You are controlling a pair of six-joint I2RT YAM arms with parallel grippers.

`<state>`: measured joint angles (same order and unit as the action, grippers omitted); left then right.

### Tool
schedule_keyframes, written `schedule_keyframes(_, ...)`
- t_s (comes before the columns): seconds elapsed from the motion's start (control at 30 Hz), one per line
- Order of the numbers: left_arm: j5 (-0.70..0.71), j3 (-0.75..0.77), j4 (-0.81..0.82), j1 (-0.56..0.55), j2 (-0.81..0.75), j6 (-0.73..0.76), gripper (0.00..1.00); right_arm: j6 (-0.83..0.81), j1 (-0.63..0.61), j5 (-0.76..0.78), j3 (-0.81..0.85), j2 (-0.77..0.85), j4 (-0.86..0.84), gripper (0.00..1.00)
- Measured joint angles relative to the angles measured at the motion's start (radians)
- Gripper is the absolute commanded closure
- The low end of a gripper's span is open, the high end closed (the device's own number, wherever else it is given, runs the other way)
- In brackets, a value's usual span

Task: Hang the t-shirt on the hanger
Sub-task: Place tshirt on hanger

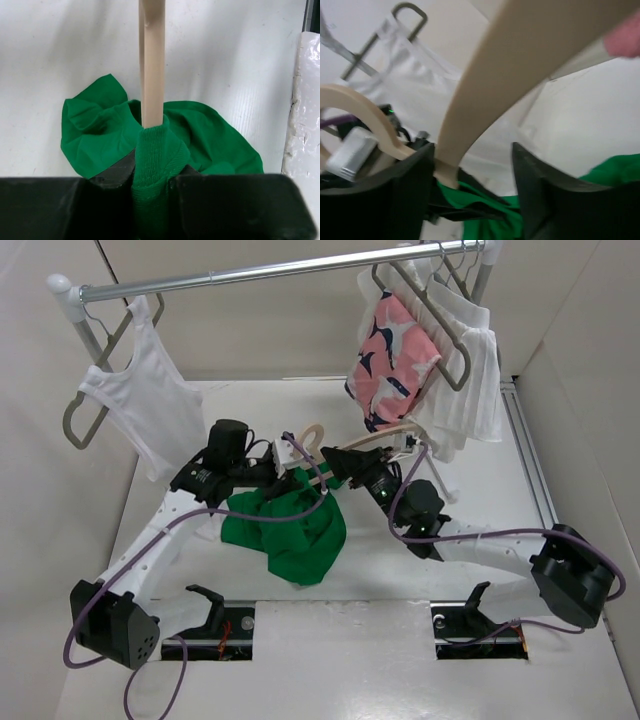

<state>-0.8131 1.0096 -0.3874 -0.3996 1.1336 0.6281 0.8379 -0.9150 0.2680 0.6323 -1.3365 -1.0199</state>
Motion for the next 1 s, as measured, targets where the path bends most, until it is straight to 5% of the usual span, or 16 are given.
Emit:
schedule_keyframes(0.07, -0.009, -0.003, -0.012, 0.0, -0.006, 0.005, 1.0, -0.11, 0.009, -0.008, -0.013, 0.029, 0.027, 0.09)
schedule_keyframes(0.23, -0.018, -0.021, -0.024, 0.006, -0.041, 0.011, 1.0, -0.515, -0.005, -0.029, 0.093, 0.113, 0.271, 0.06)
schedule_keyframes(0.5, -0.033, -0.022, 0.013, 0.008, -0.071, 0.021, 1.0, -0.93, -0.069, -0.17, 0.0, 0.257, 0.548, 0.33)
schedule_keyframes(0.73, -0.024, -0.022, 0.028, 0.006, -0.098, 0.021, 1.0, -1.043, -0.121, -0.214, -0.126, 0.322, 0.776, 0.3)
schedule_keyframes(1.0, -0.071, -0.022, 0.007, 0.006, -0.101, 0.062, 1.0, -0.915, -0.101, -0.219, -0.199, 0.112, 0.453, 0.32)
